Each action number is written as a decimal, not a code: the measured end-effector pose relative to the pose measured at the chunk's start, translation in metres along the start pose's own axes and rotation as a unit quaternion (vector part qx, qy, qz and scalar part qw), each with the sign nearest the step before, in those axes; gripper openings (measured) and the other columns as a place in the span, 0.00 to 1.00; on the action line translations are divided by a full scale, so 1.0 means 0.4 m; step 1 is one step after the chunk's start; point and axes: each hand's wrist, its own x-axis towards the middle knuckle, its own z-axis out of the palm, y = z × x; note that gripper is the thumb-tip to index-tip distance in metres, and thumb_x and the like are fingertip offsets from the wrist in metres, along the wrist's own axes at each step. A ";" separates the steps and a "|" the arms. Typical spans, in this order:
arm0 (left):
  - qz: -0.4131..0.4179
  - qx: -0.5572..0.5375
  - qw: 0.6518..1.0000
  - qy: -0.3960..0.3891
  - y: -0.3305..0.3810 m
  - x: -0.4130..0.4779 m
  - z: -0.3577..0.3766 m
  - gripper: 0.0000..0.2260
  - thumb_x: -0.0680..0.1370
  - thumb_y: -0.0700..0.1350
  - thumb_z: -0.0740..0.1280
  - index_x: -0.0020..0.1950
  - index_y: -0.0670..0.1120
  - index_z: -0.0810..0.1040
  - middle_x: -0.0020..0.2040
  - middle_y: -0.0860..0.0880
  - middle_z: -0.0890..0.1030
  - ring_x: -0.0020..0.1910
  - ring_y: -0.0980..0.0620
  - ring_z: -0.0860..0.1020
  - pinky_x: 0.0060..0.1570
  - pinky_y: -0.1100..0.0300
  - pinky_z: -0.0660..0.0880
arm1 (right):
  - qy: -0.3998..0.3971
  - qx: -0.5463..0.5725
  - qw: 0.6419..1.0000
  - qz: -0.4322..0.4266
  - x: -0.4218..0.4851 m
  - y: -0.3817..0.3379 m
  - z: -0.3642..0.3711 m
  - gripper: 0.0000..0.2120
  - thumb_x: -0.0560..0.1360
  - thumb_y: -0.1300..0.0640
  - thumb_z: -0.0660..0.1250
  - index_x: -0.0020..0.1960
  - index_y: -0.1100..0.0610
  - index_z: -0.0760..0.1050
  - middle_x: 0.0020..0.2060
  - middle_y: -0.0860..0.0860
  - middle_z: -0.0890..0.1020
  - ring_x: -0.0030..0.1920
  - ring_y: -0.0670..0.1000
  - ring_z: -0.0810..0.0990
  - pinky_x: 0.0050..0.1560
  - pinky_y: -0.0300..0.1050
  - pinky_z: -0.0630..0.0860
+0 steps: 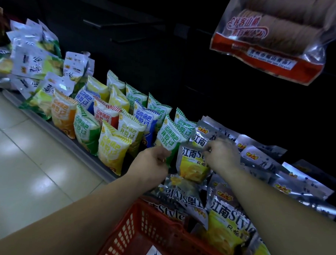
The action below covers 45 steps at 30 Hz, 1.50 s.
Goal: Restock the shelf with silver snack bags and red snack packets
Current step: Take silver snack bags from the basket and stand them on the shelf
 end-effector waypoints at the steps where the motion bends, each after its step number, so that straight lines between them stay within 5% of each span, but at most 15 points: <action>1: -0.002 0.006 1.000 -0.003 -0.002 0.000 -0.001 0.19 0.79 0.39 0.63 0.68 0.51 0.78 0.64 0.51 0.80 0.59 0.50 0.79 0.60 0.52 0.79 | 0.032 0.005 0.999 0.002 -0.008 0.000 -0.006 0.09 0.81 0.49 0.67 0.57 0.49 0.83 0.54 0.51 0.81 0.61 0.57 0.75 0.61 0.52 0.69; 5: 0.002 0.014 1.000 -0.009 -0.003 -0.003 -0.011 0.18 0.78 0.39 0.63 0.67 0.51 0.79 0.61 0.51 0.81 0.55 0.52 0.81 0.56 0.53 0.81 | 0.168 0.011 0.986 -0.022 -0.032 -0.010 -0.073 0.08 0.80 0.51 0.67 0.52 0.53 0.82 0.48 0.52 0.82 0.54 0.59 0.75 0.52 0.53 0.65; 8: 0.009 -0.022 1.000 0.011 0.023 -0.017 -0.029 0.19 0.79 0.42 0.68 0.70 0.53 0.76 0.62 0.51 0.81 0.54 0.54 0.81 0.55 0.56 0.81 | 0.193 0.032 0.979 -0.058 -0.075 -0.021 -0.159 0.05 0.79 0.52 0.68 0.50 0.51 0.81 0.44 0.49 0.82 0.52 0.58 0.75 0.53 0.53 0.65; 10: 0.030 -0.054 0.998 0.027 0.068 -0.040 -0.057 0.29 0.77 0.46 0.73 0.77 0.55 0.68 0.65 0.52 0.77 0.60 0.57 0.78 0.58 0.58 0.78 | 0.152 0.086 0.982 -0.069 -0.125 -0.036 -0.227 0.03 0.78 0.52 0.70 0.49 0.48 0.82 0.43 0.45 0.81 0.53 0.56 0.76 0.60 0.53 0.69; 12: 0.060 -0.083 0.994 0.023 0.125 -0.072 -0.089 0.36 0.74 0.50 0.77 0.79 0.58 0.64 0.71 0.57 0.71 0.69 0.59 0.69 0.66 0.58 0.72 | 0.065 0.168 0.981 -0.071 -0.181 -0.048 -0.288 0.03 0.79 0.50 0.71 0.47 0.44 0.81 0.41 0.42 0.80 0.48 0.54 0.79 0.55 0.53 0.77; 14: 0.080 -0.117 0.990 -0.015 0.187 -0.113 -0.113 0.30 0.72 0.48 0.80 0.72 0.57 0.74 0.65 0.61 0.77 0.67 0.57 0.74 0.66 0.55 0.74 | 0.004 0.252 0.965 -0.078 -0.236 -0.051 -0.352 0.07 0.79 0.49 0.72 0.41 0.43 0.79 0.38 0.43 0.82 0.41 0.51 0.80 0.44 0.51 0.80; 16: 0.097 -0.146 0.984 -0.044 0.256 -0.171 -0.127 0.15 0.73 0.42 0.79 0.58 0.53 0.83 0.48 0.60 0.85 0.52 0.56 0.83 0.53 0.56 0.80 | -0.002 0.315 0.946 -0.080 -0.296 -0.050 -0.423 0.09 0.78 0.51 0.73 0.40 0.45 0.79 0.37 0.46 0.82 0.40 0.47 0.80 0.40 0.45 0.76; 19: 0.116 -0.205 0.970 -0.066 0.350 -0.273 -0.139 0.10 0.76 0.34 0.75 0.55 0.44 0.83 0.41 0.53 0.87 0.40 0.58 0.85 0.43 0.62 0.80 | 0.035 0.446 0.894 -0.034 -0.403 -0.030 -0.521 0.04 0.76 0.53 0.76 0.45 0.46 0.82 0.42 0.45 0.85 0.44 0.41 0.82 0.43 0.35 0.77; 23: 0.112 -0.270 0.955 -0.045 0.428 -0.399 -0.128 0.11 0.76 0.34 0.74 0.58 0.42 0.82 0.52 0.46 0.87 0.52 0.47 0.86 0.52 0.50 0.83 | -0.002 0.605 0.793 0.074 -0.558 0.006 -0.552 0.29 0.64 0.49 0.85 0.61 0.46 0.78 0.54 0.48 0.87 0.53 0.51 0.87 0.54 0.55 0.83; 27: 0.091 -0.329 0.940 0.004 0.464 -0.513 -0.079 0.14 0.75 0.36 0.76 0.58 0.49 0.80 0.51 0.50 0.87 0.50 0.51 0.86 0.48 0.53 0.83 | 0.000 0.679 0.723 0.124 -0.681 0.006 -0.535 0.27 0.67 0.57 0.83 0.61 0.46 0.78 0.55 0.51 0.86 0.57 0.57 0.85 0.59 0.63 0.81; 32: 0.101 -0.310 0.945 0.021 0.460 -0.615 -0.029 0.20 0.76 0.39 0.75 0.59 0.61 0.76 0.50 0.63 0.85 0.49 0.65 0.83 0.44 0.71 0.78 | 0.056 0.628 0.764 0.140 -0.732 0.013 -0.551 0.33 0.70 0.55 0.82 0.69 0.39 0.73 0.61 0.39 0.82 0.65 0.45 0.78 0.59 0.53 0.80; 36: 0.107 -0.318 0.940 0.055 0.460 -0.617 -0.018 0.25 0.76 0.39 0.75 0.62 0.65 0.73 0.51 0.61 0.85 0.48 0.63 0.84 0.42 0.69 0.80 | 0.106 0.594 0.791 0.104 -0.757 0.019 -0.553 0.47 0.69 0.48 0.79 0.78 0.28 0.55 0.73 0.32 0.64 0.71 0.38 0.64 0.65 0.47 0.72; 39: 0.121 -0.299 0.945 0.051 0.468 -0.624 -0.017 0.36 0.78 0.42 0.74 0.75 0.68 0.59 0.52 0.72 0.80 0.52 0.68 0.81 0.45 0.73 0.78 | 0.124 0.575 0.804 0.088 -0.765 0.030 -0.556 0.37 0.71 0.47 0.77 0.72 0.25 0.63 0.65 0.18 0.62 0.71 0.35 0.64 0.70 0.50 0.72; 42: 0.132 -0.270 0.953 0.030 0.467 -0.631 -0.007 0.36 0.79 0.43 0.73 0.76 0.69 0.58 0.59 0.71 0.78 0.57 0.68 0.79 0.50 0.72 0.77 | 0.123 0.573 0.805 0.091 -0.760 0.042 -0.559 0.31 0.71 0.46 0.76 0.71 0.32 0.71 0.60 0.19 0.68 0.66 0.31 0.65 0.72 0.54 0.72; 45: 0.134 -0.218 0.966 0.032 0.463 -0.633 -0.003 0.40 0.79 0.48 0.73 0.77 0.74 0.51 0.70 0.72 0.66 0.68 0.70 0.68 0.57 0.72 0.74 | 0.129 0.581 0.799 0.090 -0.753 0.048 -0.552 0.33 0.69 0.44 0.76 0.71 0.32 0.69 0.60 0.20 0.67 0.69 0.37 0.66 0.67 0.48 0.72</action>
